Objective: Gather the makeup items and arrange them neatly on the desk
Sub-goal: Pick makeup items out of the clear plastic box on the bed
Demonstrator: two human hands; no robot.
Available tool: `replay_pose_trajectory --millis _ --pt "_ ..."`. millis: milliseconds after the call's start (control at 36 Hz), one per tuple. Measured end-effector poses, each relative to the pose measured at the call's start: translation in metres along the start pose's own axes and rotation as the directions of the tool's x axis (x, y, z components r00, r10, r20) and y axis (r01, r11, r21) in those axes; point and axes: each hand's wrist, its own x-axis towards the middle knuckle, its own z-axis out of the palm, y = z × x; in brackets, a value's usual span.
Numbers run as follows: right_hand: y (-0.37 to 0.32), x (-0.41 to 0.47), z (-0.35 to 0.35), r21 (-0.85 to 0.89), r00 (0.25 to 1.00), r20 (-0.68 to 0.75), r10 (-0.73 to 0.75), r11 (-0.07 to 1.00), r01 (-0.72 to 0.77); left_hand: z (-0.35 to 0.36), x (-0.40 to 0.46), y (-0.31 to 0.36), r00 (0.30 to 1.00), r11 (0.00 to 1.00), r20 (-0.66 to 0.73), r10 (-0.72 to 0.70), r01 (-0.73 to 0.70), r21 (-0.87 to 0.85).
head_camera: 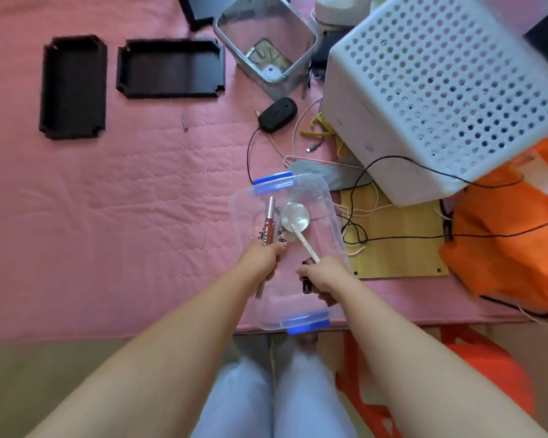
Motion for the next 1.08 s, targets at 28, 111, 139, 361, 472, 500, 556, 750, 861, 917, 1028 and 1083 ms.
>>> replay_pose_trajectory --millis 28,111,139,361,472,500,556,750,861,917,1028,1083 --pt "-0.001 -0.009 -0.003 0.071 1.0 -0.007 -0.018 0.997 0.018 -0.001 -0.01 0.0 1.0 0.998 -0.006 0.01 -0.011 -0.056" --pt "-0.006 -0.039 -0.008 0.299 0.997 0.01 -0.077 0.952 0.071 -0.009 -0.041 -0.002 0.999 0.973 -0.024 0.024 -0.029 -0.23" --pt "-0.009 -0.05 -0.009 0.372 0.995 0.043 -0.089 0.926 0.067 -0.013 -0.052 -0.003 0.999 0.963 -0.037 0.025 -0.034 -0.268" --pt "-0.038 -0.144 0.024 0.473 0.923 0.259 -0.284 0.871 0.135 -0.062 -0.145 -0.027 0.98 0.871 -0.187 0.062 -0.144 -0.47" --pt "-0.052 -0.183 0.064 0.407 0.9 0.289 -0.327 0.893 0.194 -0.1 -0.184 -0.052 0.949 0.877 -0.305 0.081 -0.213 -0.43" --pt "-0.055 -0.192 0.076 0.389 0.893 0.3 -0.335 0.898 0.205 -0.109 -0.193 -0.06 0.939 0.875 -0.333 0.083 -0.228 -0.426" --pt "-0.061 -0.21 0.101 0.329 0.876 0.33 -0.351 0.913 0.242 -0.129 -0.213 -0.076 0.922 0.847 -0.376 0.089 -0.269 -0.459" --pt "-0.075 -0.277 0.217 0.029 0.81 0.396 -0.432 0.888 0.459 -0.206 -0.284 -0.155 0.853 0.731 -0.521 0.025 -0.372 -0.573" --pt "-0.067 -0.311 0.298 -0.135 0.799 0.423 -0.428 0.842 0.523 -0.255 -0.321 -0.217 0.797 0.695 -0.602 0.04 -0.455 -0.557" --pt "-0.061 -0.327 0.339 -0.236 0.794 0.413 -0.446 0.79 0.566 -0.279 -0.337 -0.249 0.77 0.694 -0.636 0.048 -0.484 -0.533" --pt "-0.051 -0.358 0.423 -0.41 0.756 0.377 -0.535 0.635 0.655 -0.323 -0.368 -0.312 0.678 0.76 -0.735 0.025 -0.491 -0.427" --pt "-0.046 -0.375 0.461 -0.461 0.719 0.392 -0.574 0.554 0.694 -0.345 -0.385 -0.34 0.615 0.78 -0.788 -0.014 -0.487 -0.394"
